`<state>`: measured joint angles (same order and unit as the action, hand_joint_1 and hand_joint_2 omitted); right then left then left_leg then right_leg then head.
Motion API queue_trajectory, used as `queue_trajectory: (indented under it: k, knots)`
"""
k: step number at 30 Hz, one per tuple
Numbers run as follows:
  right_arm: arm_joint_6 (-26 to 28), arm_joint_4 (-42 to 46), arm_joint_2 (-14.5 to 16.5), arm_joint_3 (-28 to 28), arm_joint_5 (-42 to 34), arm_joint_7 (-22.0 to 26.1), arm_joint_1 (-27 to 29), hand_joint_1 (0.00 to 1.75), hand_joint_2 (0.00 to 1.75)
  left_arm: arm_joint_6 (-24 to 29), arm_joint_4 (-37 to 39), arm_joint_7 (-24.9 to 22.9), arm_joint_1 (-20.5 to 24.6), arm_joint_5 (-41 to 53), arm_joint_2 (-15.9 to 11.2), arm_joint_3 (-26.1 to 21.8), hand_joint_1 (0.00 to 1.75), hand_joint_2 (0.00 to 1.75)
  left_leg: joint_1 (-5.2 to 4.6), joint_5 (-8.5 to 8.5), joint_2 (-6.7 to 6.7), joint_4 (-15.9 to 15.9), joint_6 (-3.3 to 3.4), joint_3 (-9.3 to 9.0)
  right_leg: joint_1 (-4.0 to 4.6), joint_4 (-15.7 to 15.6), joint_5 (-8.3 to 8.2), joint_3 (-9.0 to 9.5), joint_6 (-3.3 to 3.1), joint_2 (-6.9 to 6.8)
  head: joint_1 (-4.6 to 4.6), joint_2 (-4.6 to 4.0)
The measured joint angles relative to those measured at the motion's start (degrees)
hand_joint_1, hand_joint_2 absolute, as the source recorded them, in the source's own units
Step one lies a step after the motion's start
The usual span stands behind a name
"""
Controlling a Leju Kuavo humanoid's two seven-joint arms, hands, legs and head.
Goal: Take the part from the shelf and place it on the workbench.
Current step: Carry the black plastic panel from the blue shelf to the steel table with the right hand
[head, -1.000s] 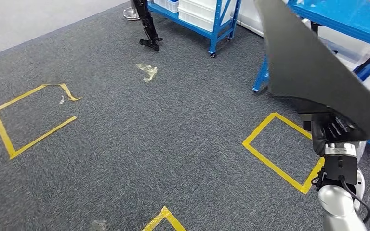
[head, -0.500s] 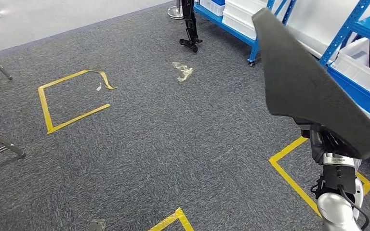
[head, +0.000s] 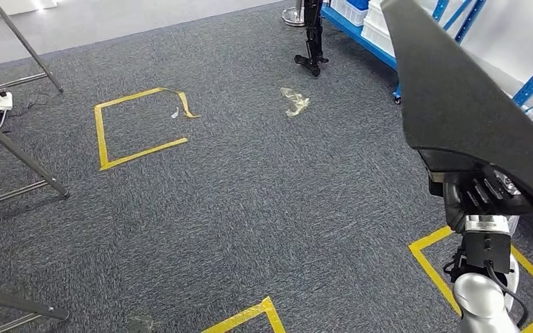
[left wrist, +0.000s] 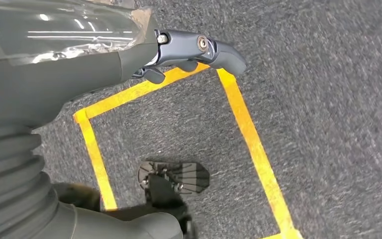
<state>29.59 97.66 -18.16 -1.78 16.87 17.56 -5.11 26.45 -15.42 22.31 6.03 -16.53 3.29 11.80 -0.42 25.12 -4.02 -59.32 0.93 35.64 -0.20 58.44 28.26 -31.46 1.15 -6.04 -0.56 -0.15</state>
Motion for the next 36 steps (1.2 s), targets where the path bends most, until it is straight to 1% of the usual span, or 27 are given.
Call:
queue_trajectory:
  k: [2,3,5,7,9,10,11,12,13,14,16,17,18,19,20,22,23,24,25,26,27,29,30,31,33,34,36]
  knots:
    - [-0.07,0.01,-0.04,-0.05,-0.06,-0.04,-0.05,1.75,1.75,0.0,-0.01,0.01,-0.01,-0.13,-0.03,-0.02,0.0,1.75,-0.34,-0.02,1.08,0.48,0.62,0.03,0.12,-0.11,0.17,0.23,0.52,-1.13,0.17,0.0]
    - [-0.14,0.01,-0.1,-0.09,-0.16,-0.09,0.0,1.75,1.75,-0.01,-0.02,0.02,-0.09,-0.25,-0.02,-0.04,0.0,1.75,-0.34,-0.18,1.72,0.75,0.99,-0.14,0.01,0.01,0.38,0.33,0.81,-1.12,0.17,0.0]
    - [-0.33,0.02,-0.39,-0.09,-0.61,-0.16,0.51,1.75,1.75,-0.01,-0.04,0.05,-0.12,-0.39,0.04,-0.09,0.0,1.75,-0.04,-0.6,3.08,1.35,1.81,-0.59,-0.23,2.39,1.8,-0.54,1.13,1.43,0.22,0.0]
    - [-0.42,0.01,-0.82,-0.02,-1.16,-0.17,1.5,1.75,1.75,-0.01,-0.06,0.13,-0.12,-0.42,0.15,-0.11,0.0,1.75,0.16,-0.81,4.6,1.55,2.28,-0.73,-0.42,9.19,4.65,-3.87,0.94,4.79,0.43,0.0]
    - [-0.4,-0.02,-1.04,-0.01,-1.55,-0.19,2.56,1.75,1.75,-0.01,-0.05,0.24,-0.39,-0.47,0.22,-0.11,0.0,1.75,0.16,-0.84,6.25,1.53,2.35,-0.67,-0.51,15.54,6.53,-7.3,1.06,5.72,0.57,0.0]
    - [-0.37,-0.02,-1.06,-0.02,-1.66,-0.21,2.95,1.75,1.75,-0.03,-0.05,0.29,-0.58,-0.48,0.22,-0.12,0.0,1.75,0.19,-0.85,7.06,1.49,2.33,-0.68,-0.62,15.95,6.21,-7.73,1.43,5.8,0.56,0.0]
    - [-0.31,-0.02,-1.07,-0.02,-1.72,-0.24,3.16,1.75,1.75,-0.09,-0.05,0.33,-0.74,-0.44,0.18,-0.13,0.0,1.75,0.27,-0.86,7.83,1.45,2.27,-0.72,-0.79,14.04,5.01,-7.01,1.96,5.91,0.55,0.0]
    - [-0.22,0.0,-1.08,-0.02,-1.7,-0.3,3.26,1.75,1.75,-0.18,-0.05,0.34,-0.84,-0.37,0.14,-0.13,0.0,1.75,0.38,-0.87,8.61,1.37,2.12,-0.77,-1.05,10.31,3.26,-5.36,2.61,6.39,0.55,0.0]
    - [-0.15,0.03,-1.05,-0.02,-1.55,-0.42,3.29,1.75,1.75,-0.29,-0.05,0.28,-0.86,-0.28,0.09,-0.13,0.0,1.75,0.42,-0.86,9.32,1.25,1.86,-0.73,-1.4,6.15,1.68,-3.5,3.15,7.52,0.61,0.0]
    - [-0.11,0.11,-1.01,-0.01,-1.28,-0.62,3.36,1.75,1.75,-0.39,-0.05,0.16,-0.84,-0.2,0.06,-0.13,0.0,1.75,0.42,-0.85,10.0,1.11,1.52,-0.6,-1.58,2.87,0.49,-1.92,3.28,8.48,0.64,0.0]
    - [-0.34,0.25,-0.85,-0.05,-0.53,-1.08,3.48,1.75,1.75,-0.51,-0.05,-0.14,-0.86,-0.15,0.02,-0.11,0.0,1.75,0.38,-1.01,11.13,1.02,0.73,-0.13,-1.55,0.25,-0.33,-0.67,2.67,9.47,0.65,0.0]
    - [-0.56,0.31,-0.79,-0.1,-0.21,-1.24,3.43,1.75,1.75,-0.51,-0.05,-0.25,-0.92,-0.16,0.03,-0.11,0.0,1.75,0.43,-1.18,11.69,1.11,0.38,0.08,-1.36,0.26,-0.48,-0.6,2.11,8.88,0.61,0.0]
    - [-0.83,0.3,-0.75,-0.16,-0.01,-1.33,3.2,1.75,1.75,-0.5,-0.05,-0.3,-0.99,-0.15,0.04,-0.11,0.0,1.75,0.52,-1.23,11.73,1.11,0.09,0.24,-1.45,0.23,-0.62,-0.65,1.68,8.31,0.59,0.0]
    - [-1.06,0.29,-0.74,-0.23,0.1,-1.37,2.86,1.75,1.75,-0.49,-0.05,-0.33,-1.03,-0.12,0.08,-0.1,0.0,1.75,0.48,-0.84,10.81,0.61,-0.16,0.53,-1.52,0.16,-0.74,-0.63,1.27,7.74,0.5,0.0]
    - [-1.23,0.28,-0.76,-0.28,0.15,-1.39,2.53,1.75,1.75,-0.49,-0.06,-0.34,-0.99,-0.04,0.14,-0.08,0.0,1.75,0.44,0.19,9.28,-0.9,-0.37,1.26,-1.59,0.08,-0.8,-0.59,0.74,7.09,0.26,0.0]
    - [-1.38,0.22,-0.85,-0.33,0.17,-1.44,2.15,1.75,1.75,-0.5,-0.06,-0.36,-0.83,0.12,0.25,-0.04,0.0,1.75,0.44,3.85,5.75,-7.4,-0.71,4.29,-1.35,0.03,-0.72,-0.57,-0.09,5.69,-0.18,0.0]
    - [-1.39,0.17,-0.88,-0.34,0.18,-1.45,2.14,1.75,1.75,-0.51,-0.06,-0.36,-0.79,0.17,0.3,-0.02,0.0,1.75,0.55,5.64,4.97,-11.35,-0.83,6.16,-1.14,0.03,-0.66,-0.57,-0.38,4.9,-0.29,0.0]
    - [-1.39,0.11,-0.89,-0.38,0.2,-1.45,2.14,1.75,1.75,-0.54,-0.05,-0.37,-0.82,0.19,0.34,0.0,0.0,1.75,0.62,6.67,4.65,-14.33,-0.9,7.55,-0.99,0.03,-0.6,-0.57,-0.46,4.13,-0.28,0.0]
    - [-1.4,0.06,-0.88,-0.43,0.24,-1.45,2.14,1.75,1.75,-0.58,-0.05,-0.38,-0.88,0.21,0.38,0.02,0.0,1.75,0.65,6.71,4.51,-15.46,-0.92,8.03,-0.9,0.04,-0.56,-0.56,-0.5,3.4,-0.3,0.0]
    - [-1.4,0.02,-0.87,-0.48,0.27,-1.45,2.15,1.75,1.75,-0.62,-0.05,-0.39,-0.92,0.25,0.41,0.05,0.0,1.75,0.65,5.79,4.32,-14.41,-0.87,7.4,-0.85,0.04,-0.52,-0.52,-0.53,2.7,-0.3,0.0]
    - [-1.39,0.01,-0.87,-0.51,0.33,-1.45,2.14,1.75,1.75,-0.65,-0.06,-0.4,-0.93,0.32,0.42,0.08,0.0,1.75,0.61,4.15,3.81,-11.28,-0.71,5.64,-0.81,0.05,-0.47,-0.44,-0.54,2.03,-0.31,0.0]
    - [-1.37,0.02,-0.9,-0.5,0.49,-1.46,2.17,1.75,1.75,-0.68,-0.07,-0.48,-0.81,0.62,0.4,0.11,0.0,1.75,0.25,1.31,1.36,-3.57,-0.09,1.3,-0.5,0.09,-0.26,-0.27,-0.36,0.85,-0.3,0.0]
    - [-1.35,0.02,-0.94,-0.49,0.58,-1.49,2.19,1.75,1.75,-0.69,-0.08,-0.54,-0.7,0.78,0.39,0.13,0.0,1.75,-0.01,0.62,0.45,-1.01,0.25,-0.05,-0.28,0.11,-0.13,-0.22,-0.15,0.3,-0.24,0.0]
    - [-1.34,0.02,-0.98,-0.48,0.69,-1.52,2.22,1.75,1.75,-0.72,-0.08,-0.63,-0.61,0.9,0.37,0.14,0.0,1.75,-0.27,0.5,0.07,0.14,0.53,-0.55,-0.1,0.12,-0.03,-0.17,0.08,-0.29,-0.21,0.0]
    - [-1.4,0.05,-1.04,-0.49,0.89,-1.59,2.22,1.75,1.75,-0.8,-0.09,-0.88,-0.53,0.97,0.35,0.16,0.0,1.75,-0.5,0.35,1.39,0.58,1.06,-0.54,0.11,0.04,0.18,-0.03,0.61,-1.51,-0.14,0.0]
    - [-1.55,0.09,-1.08,-0.51,1.0,-1.65,2.19,1.75,1.75,-0.84,-0.09,-0.99,-0.57,0.97,0.38,0.16,0.0,1.75,-0.44,0.16,2.08,0.95,1.36,-0.79,-0.01,0.29,0.44,-0.01,0.88,-1.27,-0.11,0.0]
    - [-1.93,0.15,-1.25,-0.51,1.16,-1.76,2.02,1.75,1.75,-0.86,-0.09,-1.09,-0.51,0.94,0.46,0.17,0.0,1.75,-0.01,-0.33,3.34,1.7,1.98,-1.43,-0.16,3.31,2.04,-1.37,1.16,1.55,0.08,-0.01]
